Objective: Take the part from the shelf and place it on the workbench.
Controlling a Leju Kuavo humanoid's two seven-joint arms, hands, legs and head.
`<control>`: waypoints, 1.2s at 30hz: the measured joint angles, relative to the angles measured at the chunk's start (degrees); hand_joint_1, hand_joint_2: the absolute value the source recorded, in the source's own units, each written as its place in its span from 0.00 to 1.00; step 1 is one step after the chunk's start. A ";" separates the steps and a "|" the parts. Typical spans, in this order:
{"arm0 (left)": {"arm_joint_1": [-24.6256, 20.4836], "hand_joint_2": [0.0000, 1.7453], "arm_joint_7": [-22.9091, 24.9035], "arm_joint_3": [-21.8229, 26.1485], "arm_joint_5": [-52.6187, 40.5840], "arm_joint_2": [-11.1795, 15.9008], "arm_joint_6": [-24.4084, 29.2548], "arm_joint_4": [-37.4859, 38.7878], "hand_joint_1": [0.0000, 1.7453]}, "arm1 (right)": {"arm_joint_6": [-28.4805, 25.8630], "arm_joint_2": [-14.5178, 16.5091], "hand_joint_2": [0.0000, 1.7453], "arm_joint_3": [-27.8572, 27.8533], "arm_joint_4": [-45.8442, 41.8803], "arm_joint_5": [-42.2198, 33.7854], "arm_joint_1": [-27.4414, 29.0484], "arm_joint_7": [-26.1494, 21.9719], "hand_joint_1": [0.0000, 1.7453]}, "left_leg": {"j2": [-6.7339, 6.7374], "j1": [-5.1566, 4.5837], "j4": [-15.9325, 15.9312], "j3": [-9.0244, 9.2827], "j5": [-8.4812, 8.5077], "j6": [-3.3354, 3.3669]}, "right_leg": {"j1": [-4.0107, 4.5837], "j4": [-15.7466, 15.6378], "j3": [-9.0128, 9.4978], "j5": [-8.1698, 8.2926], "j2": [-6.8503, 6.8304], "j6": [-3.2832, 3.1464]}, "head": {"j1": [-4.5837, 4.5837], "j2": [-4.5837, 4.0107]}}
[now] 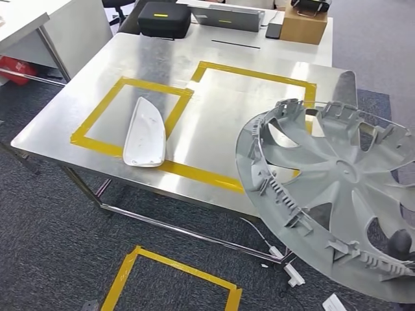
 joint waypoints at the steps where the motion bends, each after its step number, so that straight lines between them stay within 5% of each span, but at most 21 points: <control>1: -0.03 0.00 0.00 0.07 -0.02 -0.08 -0.03 -0.07 0.00 | 0.00 0.00 1.00 -0.01 0.00 0.01 -0.01 -0.01 1.00 | 0.38 0.10 -0.32 0.09 0.19 0.31 | 0.05 1.01 -0.63 -0.75 -1.20 0.24 | 0.15 0.00; 3: 0.01 0.00 0.00 0.14 -0.03 -0.14 -0.06 -0.17 0.00 | 0.00 0.00 1.00 0.01 0.00 -0.02 -0.16 -0.01 1.00 | 1.32 0.17 -0.69 0.21 0.37 0.79 | 0.12 6.54 -3.33 -3.89 -4.30 0.65 | 0.54 0.00; 5: 0.24 0.00 0.00 0.18 -0.03 -0.12 -0.06 -0.20 0.00 | 0.00 0.00 1.00 0.02 0.03 -0.05 -0.26 -0.01 1.00 | 2.42 0.11 -0.71 0.22 0.28 0.95 | -0.08 13.98 -6.92 -6.94 -5.52 1.09 | 0.74 0.00; 6: 0.33 0.00 0.00 0.19 -0.03 -0.13 -0.06 -0.20 0.00 | 0.00 0.00 1.00 -0.01 0.06 -0.05 -0.22 0.00 1.00 | 3.00 0.11 -0.69 0.26 0.20 0.94 | -0.21 15.81 -7.82 -7.13 -5.67 1.31 | 0.76 0.00; 8: 0.37 0.00 0.00 0.20 -0.03 -0.22 -0.06 -0.20 0.00 | 0.00 0.00 1.00 -0.05 0.12 -0.03 -0.17 0.01 1.00 | 4.01 0.16 -0.66 0.48 -0.01 0.70 | -0.53 12.53 -6.10 -4.37 -6.21 1.63 | 0.77 0.00; 10: 0.34 0.00 0.00 0.22 -0.04 -0.29 -0.06 -0.21 0.00 | 0.00 0.00 1.00 -0.02 0.16 -0.02 -0.21 0.00 1.00 | 4.81 0.05 -0.54 0.87 -0.38 0.15 | -0.60 4.31 -1.63 -1.08 -7.93 1.77 | 0.83 0.00; 12: 0.35 0.00 0.00 0.32 -0.14 -0.29 -0.06 -0.22 0.00 | 0.00 0.00 1.00 0.07 0.22 -0.05 -0.23 0.00 1.00 | 5.49 -0.22 -0.32 1.10 -0.69 -0.45 | -0.38 0.00 0.85 -0.27 -8.99 1.33 | 0.84 0.00; 16: 0.22 0.00 0.01 0.58 -0.48 -0.37 -0.09 -0.25 0.00 | 0.00 0.00 1.00 0.04 0.27 -0.10 -0.04 0.01 1.00 | 5.73 -0.07 0.73 1.09 -1.83 -1.49 | -0.36 -0.40 1.00 -0.25 -7.49 -0.21 | 0.71 0.00; 20: 0.38 0.00 0.02 0.73 -0.59 -0.35 -0.13 -0.26 0.00 | 0.00 0.00 1.00 0.13 0.33 -0.10 -0.07 -0.01 1.00 | 3.16 0.07 14.12 -4.90 -8.42 -1.92 | -0.40 -0.51 1.18 -0.18 -5.88 -1.14 | 0.48 0.00; 22: 0.59 0.00 0.05 0.79 -0.60 -0.35 -0.13 -0.26 0.00 | 0.00 0.00 1.00 0.11 0.40 -0.10 -0.03 -0.01 1.00 | 3.06 0.05 17.04 -6.54 -8.16 -1.73 | -0.29 -0.50 1.32 -0.19 -4.76 -1.22 | 0.48 0.00; 26: 0.60 0.00 0.08 0.94 -0.62 -0.28 -0.12 -0.26 0.00 | 0.00 0.00 1.00 0.12 0.42 -0.10 -0.06 -0.01 1.00 | 0.61 0.05 3.64 -1.16 -0.48 -0.65 | -0.24 -0.41 1.63 -0.24 -2.68 -1.03 | 0.50 0.00; 28: 0.61 0.00 0.09 1.01 -0.62 -0.20 -0.11 -0.26 0.00 | 0.00 0.00 1.00 0.13 0.42 -0.11 -0.06 0.00 1.00 | -0.61 -0.08 0.64 -0.06 -0.04 -0.39 | -0.39 -0.33 1.18 -0.10 -1.81 -0.40 | 0.50 0.00; 30: 0.60 0.00 0.12 1.04 -0.64 -0.22 -0.10 -0.28 0.00 | 0.00 0.00 1.00 0.12 0.42 -0.07 0.04 -0.01 1.00 | -0.36 -0.17 -0.06 0.05 0.04 -0.42 | -0.52 -0.59 1.02 0.14 -1.21 0.04 | 0.53 0.00; 33: 0.40 0.00 0.13 1.20 -1.14 -0.34 -0.06 -0.33 0.00 | 0.00 0.00 1.00 0.13 0.45 0.37 -0.04 -0.01 1.00 | -0.20 -0.11 -0.79 0.12 0.51 -0.72 | -0.42 -1.13 1.12 0.44 -1.23 -1.54 | 0.61 0.00; 36: 0.30 0.00 0.15 1.58 -1.82 -0.38 -0.02 -0.37 0.00 | 0.00 0.00 1.00 0.14 0.48 0.91 -0.16 -0.01 1.00 | -0.21 -0.24 -0.74 0.10 0.56 -0.38 | -0.48 -1.53 1.28 0.71 -1.31 -1.45 | 0.75 0.00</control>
